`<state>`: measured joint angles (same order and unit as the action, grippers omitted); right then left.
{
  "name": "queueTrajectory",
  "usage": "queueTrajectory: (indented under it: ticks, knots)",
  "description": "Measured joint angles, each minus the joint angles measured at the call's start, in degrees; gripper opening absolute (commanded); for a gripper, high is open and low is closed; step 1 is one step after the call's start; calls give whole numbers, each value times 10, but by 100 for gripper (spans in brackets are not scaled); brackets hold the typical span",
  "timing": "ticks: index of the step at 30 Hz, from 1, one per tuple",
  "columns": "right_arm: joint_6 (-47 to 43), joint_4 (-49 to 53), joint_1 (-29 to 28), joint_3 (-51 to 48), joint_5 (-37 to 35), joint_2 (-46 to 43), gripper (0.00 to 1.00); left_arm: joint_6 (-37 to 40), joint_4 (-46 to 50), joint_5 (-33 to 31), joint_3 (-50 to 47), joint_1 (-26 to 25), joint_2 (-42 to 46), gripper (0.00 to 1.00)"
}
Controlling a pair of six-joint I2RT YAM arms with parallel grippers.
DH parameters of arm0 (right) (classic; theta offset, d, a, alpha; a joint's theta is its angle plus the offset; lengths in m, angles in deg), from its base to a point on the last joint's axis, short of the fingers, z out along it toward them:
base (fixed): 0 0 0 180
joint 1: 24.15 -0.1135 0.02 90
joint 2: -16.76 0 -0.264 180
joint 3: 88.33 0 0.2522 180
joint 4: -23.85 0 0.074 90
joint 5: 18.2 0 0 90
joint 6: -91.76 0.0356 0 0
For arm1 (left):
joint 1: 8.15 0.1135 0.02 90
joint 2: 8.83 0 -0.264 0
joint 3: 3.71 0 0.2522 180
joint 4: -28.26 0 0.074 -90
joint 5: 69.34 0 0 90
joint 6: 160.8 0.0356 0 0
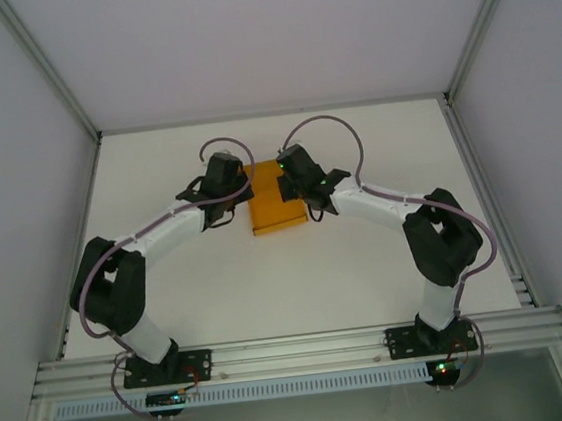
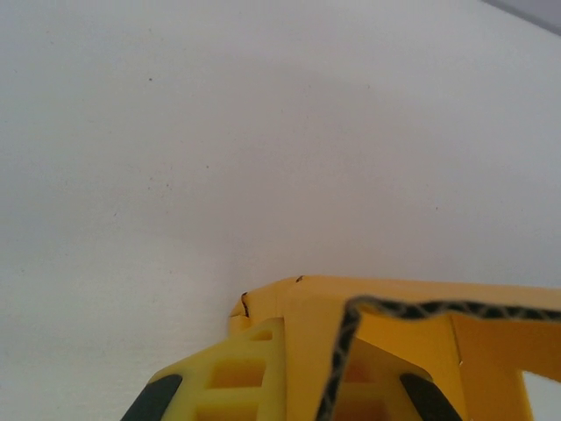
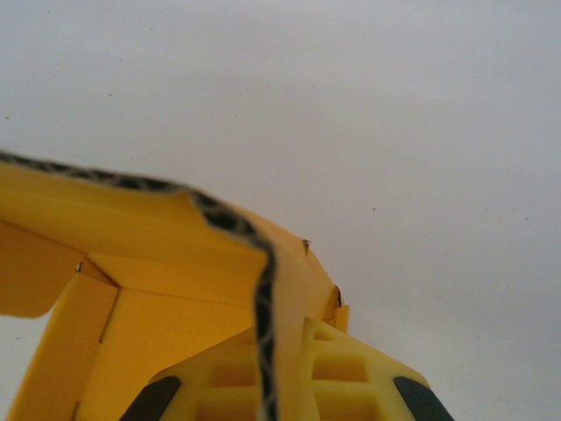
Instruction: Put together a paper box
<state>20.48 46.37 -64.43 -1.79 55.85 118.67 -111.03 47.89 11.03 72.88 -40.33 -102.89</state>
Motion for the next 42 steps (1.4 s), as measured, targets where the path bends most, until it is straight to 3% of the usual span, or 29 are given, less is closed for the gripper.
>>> queueTrajectory:
  ticks: [14, 21, 26, 30, 35, 40, 42]
  knots:
    - [-1, -102, -18, -82, -43, -2, 0, -9, -174, -29, -119, -19, 9, 0]
    - [-22, -214, -36, -189, -56, -38, 0, 13, -222, -13, -180, -30, 46, 16]
    - [-37, -284, -44, -249, -63, -58, 0, 20, -205, 9, -194, -40, 76, 26]
    - [-46, -326, -58, -280, -73, -65, 0, 29, -168, 13, -202, -47, 110, 27]
    - [-51, -365, -77, -308, -79, -71, 0, 38, -122, 17, -211, -51, 155, 45]
    - [-53, -393, -84, -326, -79, -74, 0, 38, -81, 25, -220, -54, 196, 46]
    - [-55, -395, -86, -327, -79, -74, 0, 35, -62, 26, -220, -54, 210, 54]
